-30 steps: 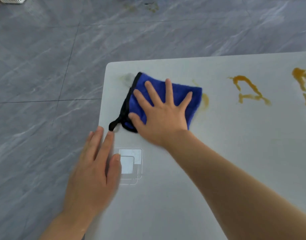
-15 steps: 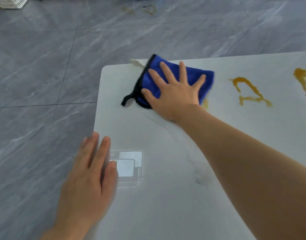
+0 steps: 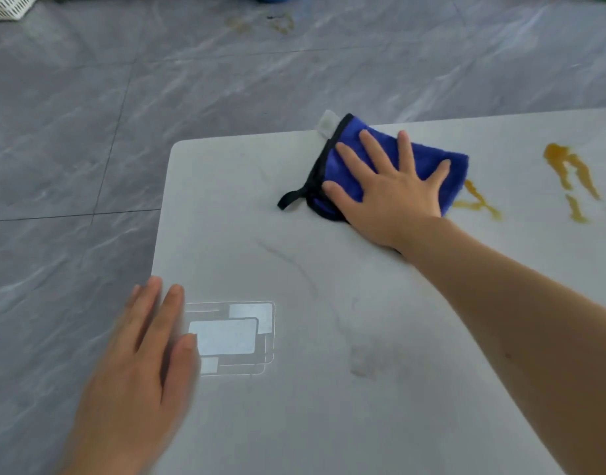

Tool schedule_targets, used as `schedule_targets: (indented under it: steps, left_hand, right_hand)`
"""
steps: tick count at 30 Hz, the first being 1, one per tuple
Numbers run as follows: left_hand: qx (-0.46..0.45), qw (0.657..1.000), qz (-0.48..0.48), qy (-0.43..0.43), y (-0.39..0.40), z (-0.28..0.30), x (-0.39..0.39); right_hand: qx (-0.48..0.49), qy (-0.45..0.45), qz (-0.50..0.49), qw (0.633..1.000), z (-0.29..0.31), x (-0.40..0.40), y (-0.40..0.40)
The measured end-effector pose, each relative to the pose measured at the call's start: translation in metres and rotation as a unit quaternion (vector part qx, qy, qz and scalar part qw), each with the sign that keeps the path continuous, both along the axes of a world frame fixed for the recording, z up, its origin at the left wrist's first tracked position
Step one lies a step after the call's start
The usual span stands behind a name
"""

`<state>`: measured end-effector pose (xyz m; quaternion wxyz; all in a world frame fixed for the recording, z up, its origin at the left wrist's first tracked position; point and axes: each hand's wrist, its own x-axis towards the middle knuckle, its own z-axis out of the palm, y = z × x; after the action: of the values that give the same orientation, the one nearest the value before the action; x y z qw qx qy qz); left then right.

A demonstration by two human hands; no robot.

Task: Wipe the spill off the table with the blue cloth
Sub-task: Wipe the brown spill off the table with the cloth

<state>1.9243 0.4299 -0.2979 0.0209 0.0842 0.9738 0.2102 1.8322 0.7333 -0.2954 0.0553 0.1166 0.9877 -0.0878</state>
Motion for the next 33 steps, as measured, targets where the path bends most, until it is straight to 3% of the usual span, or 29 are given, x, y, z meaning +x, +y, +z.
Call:
schedule_targets:
  steps: [4, 7, 13, 17, 21, 26, 28, 33]
  left_hand:
    - [-0.001, 1.0, -0.005, 0.018, 0.002, 0.0, 0.002]
    - [-0.006, 0.999, -0.011, 0.03, 0.002, -0.002, 0.002]
    - [0.015, 0.996, -0.045, 0.075, -0.005, -0.013, -0.002]
    - [0.032, 0.995, -0.043, 0.09, -0.01, -0.022, -0.006]
    - [0.012, 0.993, -0.056, 0.108, -0.011, -0.025, -0.006]
    - [-0.059, 0.985, -0.104, 0.124, -0.011, -0.024, -0.007]
    - [-0.088, 0.982, -0.127, 0.111, -0.012, -0.024, -0.007]
    - [-0.045, 0.994, -0.091, 0.024, -0.005, -0.014, -0.006]
  right_hand:
    - [0.019, 0.011, -0.043, 0.999, -0.001, 0.054, 0.008]
    - [0.032, 0.012, -0.004, 0.999, -0.004, 0.079, -0.019]
    - [0.014, 0.02, 0.045, 0.999, -0.003, 0.041, 0.002]
    - [0.008, 0.002, -0.043, 0.999, 0.0, 0.028, 0.053]
    - [0.016, 0.004, -0.1, 0.995, -0.001, 0.076, 0.056]
    - [0.03, -0.002, -0.029, 0.999, -0.002, 0.089, 0.02]
    - [0.029, 0.009, -0.01, 0.999, -0.002, 0.077, 0.025]
    - [0.012, 0.01, -0.018, 1.0, -0.005, 0.039, 0.063]
